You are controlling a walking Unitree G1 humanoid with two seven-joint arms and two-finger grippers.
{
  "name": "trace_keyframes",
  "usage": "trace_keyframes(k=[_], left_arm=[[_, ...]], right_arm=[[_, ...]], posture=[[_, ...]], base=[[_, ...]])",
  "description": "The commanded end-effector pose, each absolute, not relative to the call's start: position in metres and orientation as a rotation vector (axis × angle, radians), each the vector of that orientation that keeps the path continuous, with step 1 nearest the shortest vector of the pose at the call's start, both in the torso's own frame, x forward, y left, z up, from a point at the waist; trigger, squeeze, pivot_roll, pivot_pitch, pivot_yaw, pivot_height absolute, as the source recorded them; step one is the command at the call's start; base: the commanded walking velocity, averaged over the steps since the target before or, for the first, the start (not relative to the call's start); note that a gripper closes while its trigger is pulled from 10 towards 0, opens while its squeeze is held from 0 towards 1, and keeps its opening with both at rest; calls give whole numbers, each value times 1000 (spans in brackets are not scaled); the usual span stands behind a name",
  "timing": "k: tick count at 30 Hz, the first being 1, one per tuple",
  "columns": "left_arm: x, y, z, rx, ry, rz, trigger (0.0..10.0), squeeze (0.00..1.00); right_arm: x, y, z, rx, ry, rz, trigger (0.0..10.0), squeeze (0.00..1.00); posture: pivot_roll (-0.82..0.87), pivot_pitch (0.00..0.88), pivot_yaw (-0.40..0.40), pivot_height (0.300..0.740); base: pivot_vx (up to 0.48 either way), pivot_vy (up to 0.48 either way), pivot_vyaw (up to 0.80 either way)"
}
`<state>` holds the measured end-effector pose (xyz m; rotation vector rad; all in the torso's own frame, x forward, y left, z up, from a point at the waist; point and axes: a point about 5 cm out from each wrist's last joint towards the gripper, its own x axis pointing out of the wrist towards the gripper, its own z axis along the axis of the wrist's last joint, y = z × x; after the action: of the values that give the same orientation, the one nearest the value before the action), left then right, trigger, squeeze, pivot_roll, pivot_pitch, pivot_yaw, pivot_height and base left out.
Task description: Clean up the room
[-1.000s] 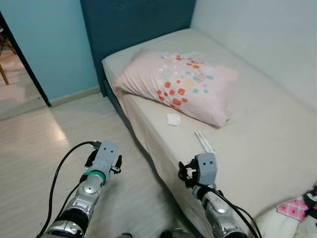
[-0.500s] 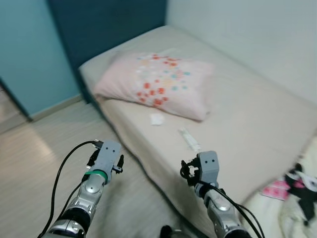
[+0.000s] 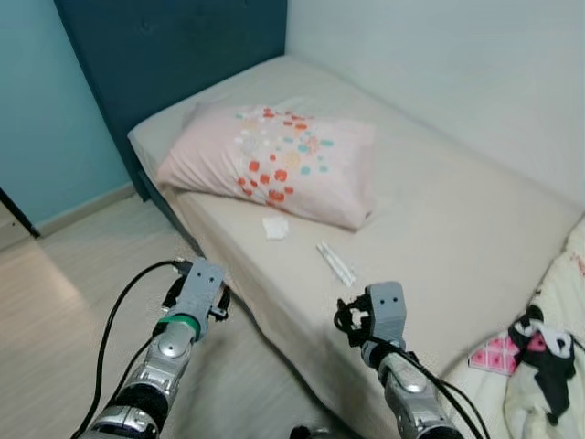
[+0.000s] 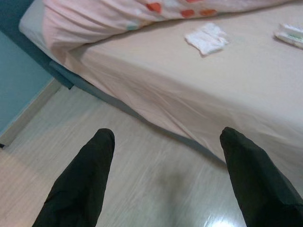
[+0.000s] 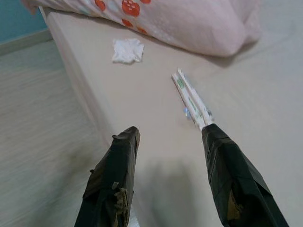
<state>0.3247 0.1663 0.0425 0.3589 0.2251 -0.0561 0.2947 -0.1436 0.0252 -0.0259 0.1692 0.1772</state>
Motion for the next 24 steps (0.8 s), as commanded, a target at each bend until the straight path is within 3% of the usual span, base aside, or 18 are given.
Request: trace_keyframes(k=[1, 5, 24], left_arm=[[317, 170, 31, 369, 277, -54, 10000, 0], [317, 169, 32, 373, 268, -59, 10000, 0], [317, 169, 32, 355, 269, -51, 10000, 0]], right_arm=[[289, -142, 19, -20, 192, 184, 10000, 0], [289, -141, 19, -19, 188, 187, 10000, 0], [289, -140, 19, -23, 188, 192, 10000, 0]], posture=[[-3, 114, 25, 713], [-3, 114, 25, 713], [-1, 118, 24, 713]], base=[[0, 0, 0], [129, 0, 0], [359, 0, 0]])
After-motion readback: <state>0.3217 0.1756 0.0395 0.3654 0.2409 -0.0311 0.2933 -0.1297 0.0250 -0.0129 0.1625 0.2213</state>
